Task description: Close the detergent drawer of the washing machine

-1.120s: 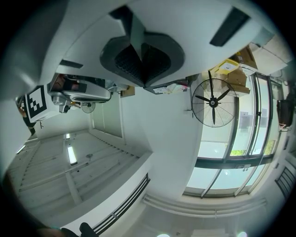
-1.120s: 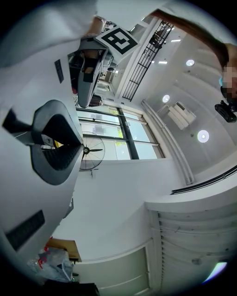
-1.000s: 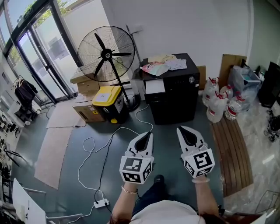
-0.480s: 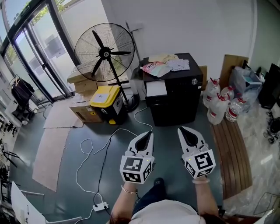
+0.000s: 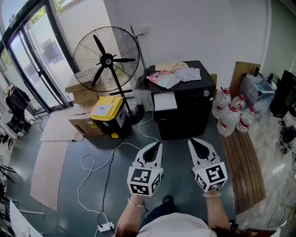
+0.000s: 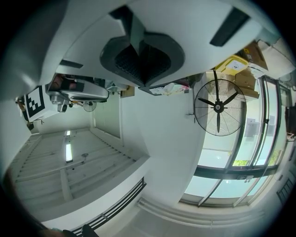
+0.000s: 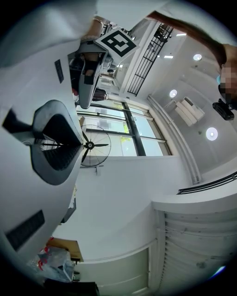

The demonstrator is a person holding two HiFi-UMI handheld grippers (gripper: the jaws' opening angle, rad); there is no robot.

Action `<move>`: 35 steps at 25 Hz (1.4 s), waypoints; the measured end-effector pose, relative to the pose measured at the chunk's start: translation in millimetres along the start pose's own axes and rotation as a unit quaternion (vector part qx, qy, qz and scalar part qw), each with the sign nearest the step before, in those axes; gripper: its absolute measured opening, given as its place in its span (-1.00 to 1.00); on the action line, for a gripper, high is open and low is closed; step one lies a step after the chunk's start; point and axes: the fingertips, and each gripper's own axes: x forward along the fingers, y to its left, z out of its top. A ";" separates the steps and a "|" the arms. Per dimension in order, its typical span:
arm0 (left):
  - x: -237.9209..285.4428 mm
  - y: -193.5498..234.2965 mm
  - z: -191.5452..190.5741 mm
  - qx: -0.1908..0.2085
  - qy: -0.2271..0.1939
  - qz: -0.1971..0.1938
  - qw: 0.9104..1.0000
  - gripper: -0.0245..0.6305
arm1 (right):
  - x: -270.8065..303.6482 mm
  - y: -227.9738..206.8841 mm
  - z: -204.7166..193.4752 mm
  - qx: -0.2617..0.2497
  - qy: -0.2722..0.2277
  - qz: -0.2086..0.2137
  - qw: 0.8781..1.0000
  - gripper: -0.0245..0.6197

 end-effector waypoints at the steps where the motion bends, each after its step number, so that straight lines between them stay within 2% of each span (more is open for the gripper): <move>1: 4.0 4.6 -0.7 -0.001 0.000 -0.002 1.000 -0.87 | 5.5 -1.0 -0.8 0.001 0.000 -0.001 1.000 -0.84; 21: 70.0 89.0 -7.2 0.003 0.004 -0.034 0.999 -0.87 | 103.1 -25.7 -19.7 0.031 0.015 -0.051 0.998 -0.84; 35: 109.1 117.7 -21.9 -0.005 0.018 -0.042 0.999 -0.87 | 143.0 -56.0 -33.0 0.017 0.030 -0.067 0.997 -0.83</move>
